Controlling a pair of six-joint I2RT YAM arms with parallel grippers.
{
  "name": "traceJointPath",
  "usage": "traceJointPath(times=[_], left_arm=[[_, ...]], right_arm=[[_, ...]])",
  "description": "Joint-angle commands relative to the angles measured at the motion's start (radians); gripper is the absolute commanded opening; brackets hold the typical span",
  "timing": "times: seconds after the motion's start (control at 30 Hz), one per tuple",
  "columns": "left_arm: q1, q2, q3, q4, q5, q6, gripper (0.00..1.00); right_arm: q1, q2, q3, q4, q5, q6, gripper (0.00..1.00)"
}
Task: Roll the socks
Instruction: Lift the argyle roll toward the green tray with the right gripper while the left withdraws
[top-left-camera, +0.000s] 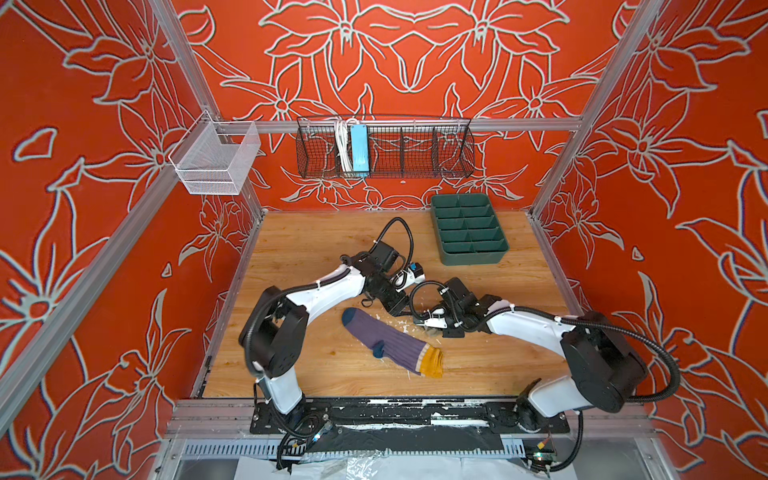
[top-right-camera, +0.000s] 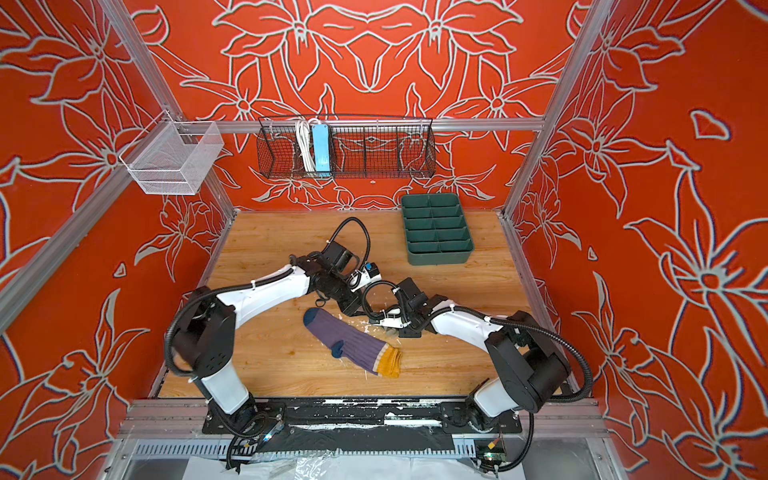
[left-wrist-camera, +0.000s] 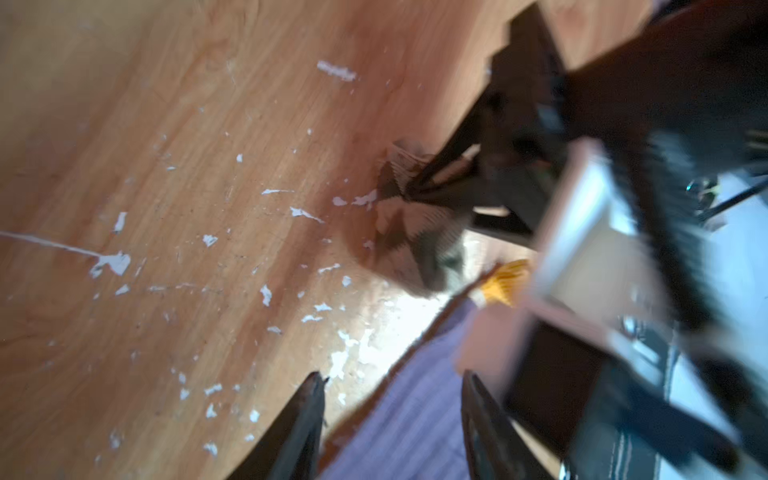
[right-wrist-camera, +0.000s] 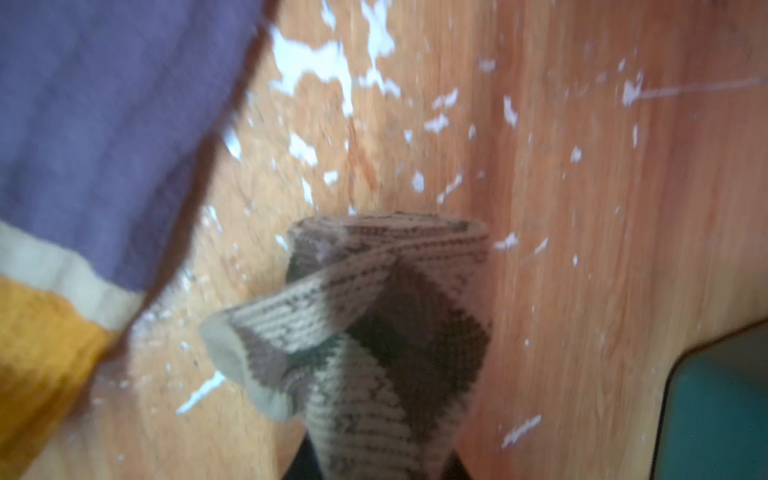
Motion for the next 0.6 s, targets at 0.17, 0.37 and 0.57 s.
traceJointPath(times=[0.17,0.37,0.57], left_arm=[[-0.009,-0.356,-0.216,0.245,-0.228,-0.240,0.52],[-0.010,-0.485,-0.306,0.225,-0.449,-0.412,0.54],[-0.010,-0.669,-0.467,0.314,-0.727,-0.562,0.65]], right_arm=[[-0.119,-0.203,0.069,-0.021,0.125,0.023,0.00],[-0.337,-0.118,0.271,0.106,0.197,-0.080,0.00],[-0.437,0.170,0.454,0.393,0.396,-0.193,0.00]])
